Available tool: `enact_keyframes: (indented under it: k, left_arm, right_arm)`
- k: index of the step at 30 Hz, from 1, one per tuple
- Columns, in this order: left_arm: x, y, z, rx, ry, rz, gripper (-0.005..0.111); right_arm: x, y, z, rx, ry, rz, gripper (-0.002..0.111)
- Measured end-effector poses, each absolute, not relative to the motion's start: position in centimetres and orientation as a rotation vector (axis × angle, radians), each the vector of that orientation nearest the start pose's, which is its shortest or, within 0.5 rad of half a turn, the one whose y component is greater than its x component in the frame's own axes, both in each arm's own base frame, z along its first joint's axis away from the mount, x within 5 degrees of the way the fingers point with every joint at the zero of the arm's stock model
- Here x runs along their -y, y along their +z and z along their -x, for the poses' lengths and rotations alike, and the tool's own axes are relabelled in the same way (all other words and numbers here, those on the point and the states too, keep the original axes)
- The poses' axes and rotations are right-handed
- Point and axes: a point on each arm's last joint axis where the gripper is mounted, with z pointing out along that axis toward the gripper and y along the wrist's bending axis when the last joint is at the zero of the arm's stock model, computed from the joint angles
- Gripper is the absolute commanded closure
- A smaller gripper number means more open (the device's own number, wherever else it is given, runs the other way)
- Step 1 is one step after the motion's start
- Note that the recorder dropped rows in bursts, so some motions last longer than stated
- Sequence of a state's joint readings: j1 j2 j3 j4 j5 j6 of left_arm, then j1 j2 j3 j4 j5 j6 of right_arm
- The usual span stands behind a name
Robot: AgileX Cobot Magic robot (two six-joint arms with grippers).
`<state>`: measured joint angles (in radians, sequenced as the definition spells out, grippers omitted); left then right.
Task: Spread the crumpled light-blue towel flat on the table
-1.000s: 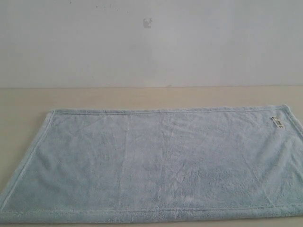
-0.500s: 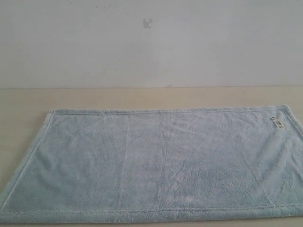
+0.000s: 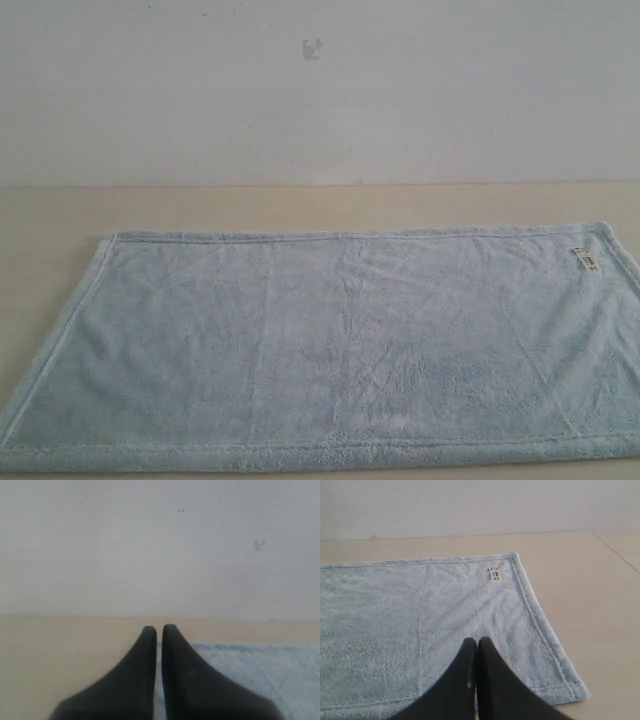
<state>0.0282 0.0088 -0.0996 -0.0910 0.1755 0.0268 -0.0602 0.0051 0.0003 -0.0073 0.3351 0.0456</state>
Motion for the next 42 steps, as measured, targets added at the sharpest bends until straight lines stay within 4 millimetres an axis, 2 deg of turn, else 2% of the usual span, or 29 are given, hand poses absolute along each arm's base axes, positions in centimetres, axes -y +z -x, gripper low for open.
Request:
enact_keyframes:
  k: [2, 5, 8, 42]
  left_arm:
    - [-0.1, 20.7, -5.6, -1.619, -0.041, 0.079, 0.103]
    - [-0.1, 19.0, -5.5, -1.747, -0.027, 0.094, 0.103]
    - [-0.1, 18.4, -5.4, -1.816, -0.006, 0.069, 0.103]
    - [0.0, 18.3, -5.3, -1.833, 0.008, 0.048, 0.103]
  right_arm:
    - [0.3, 18.2, -5.4, -1.823, -0.017, -0.092, 0.109]
    - [0.3, 18.2, -5.4, -1.824, -0.017, -0.092, 0.109]
    - [0.3, 18.2, -5.4, -1.824, -0.017, -0.092, 0.109]
    - [0.3, 18.2, -5.4, -1.824, -0.017, -0.092, 0.109]
